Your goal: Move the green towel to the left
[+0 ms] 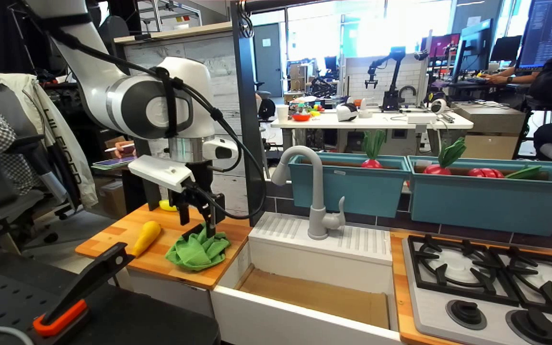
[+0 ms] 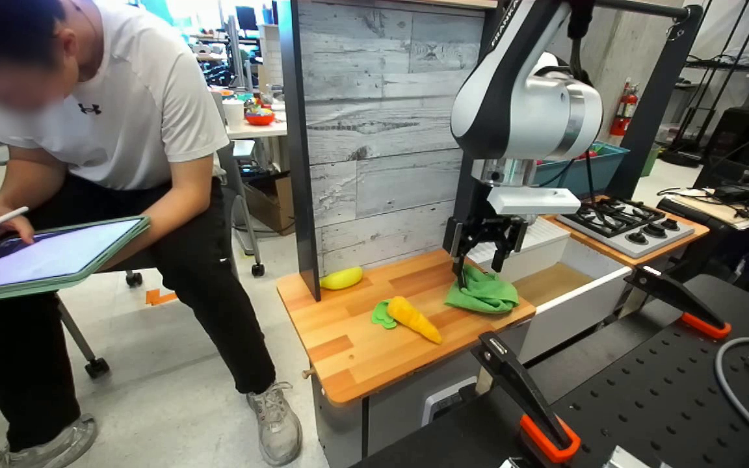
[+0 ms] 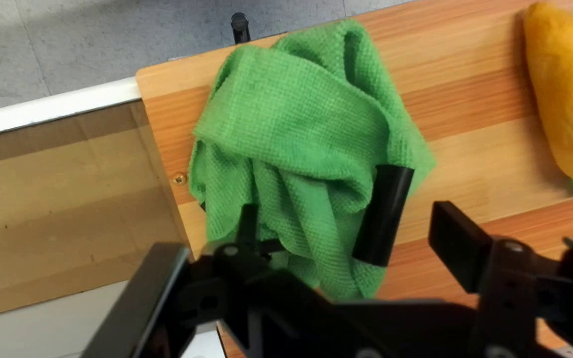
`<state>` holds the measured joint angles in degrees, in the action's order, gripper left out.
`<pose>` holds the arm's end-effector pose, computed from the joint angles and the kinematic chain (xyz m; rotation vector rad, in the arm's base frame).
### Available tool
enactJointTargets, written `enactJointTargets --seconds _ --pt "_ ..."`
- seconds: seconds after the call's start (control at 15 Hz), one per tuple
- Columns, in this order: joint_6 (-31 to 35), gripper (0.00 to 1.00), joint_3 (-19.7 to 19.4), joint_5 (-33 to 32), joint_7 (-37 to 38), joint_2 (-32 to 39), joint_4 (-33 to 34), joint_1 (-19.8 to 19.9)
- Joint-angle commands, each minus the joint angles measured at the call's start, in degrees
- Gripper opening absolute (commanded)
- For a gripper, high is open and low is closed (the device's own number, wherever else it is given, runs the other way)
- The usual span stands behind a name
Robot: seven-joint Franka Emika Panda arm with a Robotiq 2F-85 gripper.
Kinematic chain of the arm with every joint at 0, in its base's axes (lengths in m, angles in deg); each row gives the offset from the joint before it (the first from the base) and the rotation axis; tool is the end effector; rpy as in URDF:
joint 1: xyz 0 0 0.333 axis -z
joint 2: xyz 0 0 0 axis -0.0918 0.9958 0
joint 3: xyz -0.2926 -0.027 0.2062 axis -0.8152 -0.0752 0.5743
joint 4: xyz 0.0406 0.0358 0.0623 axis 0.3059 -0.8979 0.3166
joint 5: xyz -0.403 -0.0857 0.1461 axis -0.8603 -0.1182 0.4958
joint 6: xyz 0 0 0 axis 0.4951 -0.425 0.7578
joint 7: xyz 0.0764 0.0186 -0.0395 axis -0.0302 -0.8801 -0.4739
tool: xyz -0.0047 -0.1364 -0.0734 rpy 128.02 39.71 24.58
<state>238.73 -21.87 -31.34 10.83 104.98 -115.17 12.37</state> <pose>0.6271 -0.0693 -0.0344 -3.0558 0.2368 0.1157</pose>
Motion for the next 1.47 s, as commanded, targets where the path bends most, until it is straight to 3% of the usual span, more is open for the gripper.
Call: enactJointTargets --seconds 0.0,0.47,0.93,1.4 --pt "-2.92 0.56 0.32 -0.48 1.35 2.99 4.26 0.33" --pt "-4.69 0.03 0.19 -0.42 1.57 4.83 6.8 0.65" --pt "-3.85 0.01 -0.01 -0.59 1.87 1.94 5.09 0.1" --pt "-3.2 0.01 0.14 -1.13 2.6 -7.85 0.3 -2.51"
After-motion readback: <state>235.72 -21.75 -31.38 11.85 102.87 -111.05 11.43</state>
